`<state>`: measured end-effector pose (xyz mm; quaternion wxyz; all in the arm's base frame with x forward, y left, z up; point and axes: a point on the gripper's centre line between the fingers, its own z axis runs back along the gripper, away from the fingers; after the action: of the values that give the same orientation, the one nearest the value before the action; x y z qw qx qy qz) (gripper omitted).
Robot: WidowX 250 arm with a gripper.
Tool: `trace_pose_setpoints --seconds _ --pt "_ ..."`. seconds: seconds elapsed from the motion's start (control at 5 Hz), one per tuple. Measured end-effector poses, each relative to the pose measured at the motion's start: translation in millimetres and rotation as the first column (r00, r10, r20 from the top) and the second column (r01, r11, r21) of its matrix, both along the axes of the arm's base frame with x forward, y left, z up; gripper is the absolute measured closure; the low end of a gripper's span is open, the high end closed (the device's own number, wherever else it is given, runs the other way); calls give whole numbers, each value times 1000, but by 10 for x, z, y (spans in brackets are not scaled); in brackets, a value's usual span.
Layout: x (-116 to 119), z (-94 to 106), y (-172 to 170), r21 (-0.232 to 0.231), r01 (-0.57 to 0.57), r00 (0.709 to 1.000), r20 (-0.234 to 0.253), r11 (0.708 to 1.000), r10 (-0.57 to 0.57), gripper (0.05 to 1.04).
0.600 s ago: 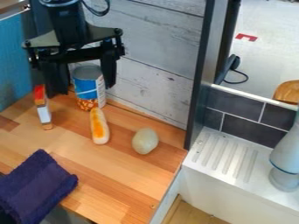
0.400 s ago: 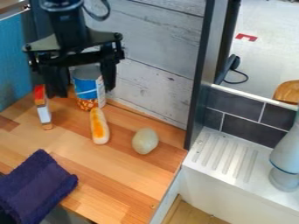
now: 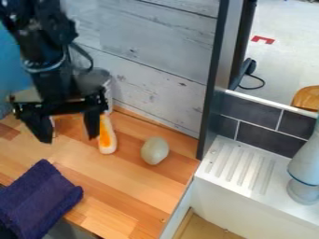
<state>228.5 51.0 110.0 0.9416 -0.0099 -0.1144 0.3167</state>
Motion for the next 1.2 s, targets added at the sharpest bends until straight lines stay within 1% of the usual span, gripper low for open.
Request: trace_pose_setpoints --seconds 0.2,0.4,0.6,0.8,1.0,1.2 --pt "-55 -173 234 5 -13 997 71 1000 12 82" --pt "25 -384 434 -42 -64 994 89 997 67 82" --pt "216 -544 686 -79 -136 987 72 988 142 82" --pt "419 -712 916 -100 -180 982 31 979 184 82" --pt "553 -737 1072 -68 -172 985 18 983 173 82" --pt "635 -762 1157 -54 -157 987 20 986 158 82"
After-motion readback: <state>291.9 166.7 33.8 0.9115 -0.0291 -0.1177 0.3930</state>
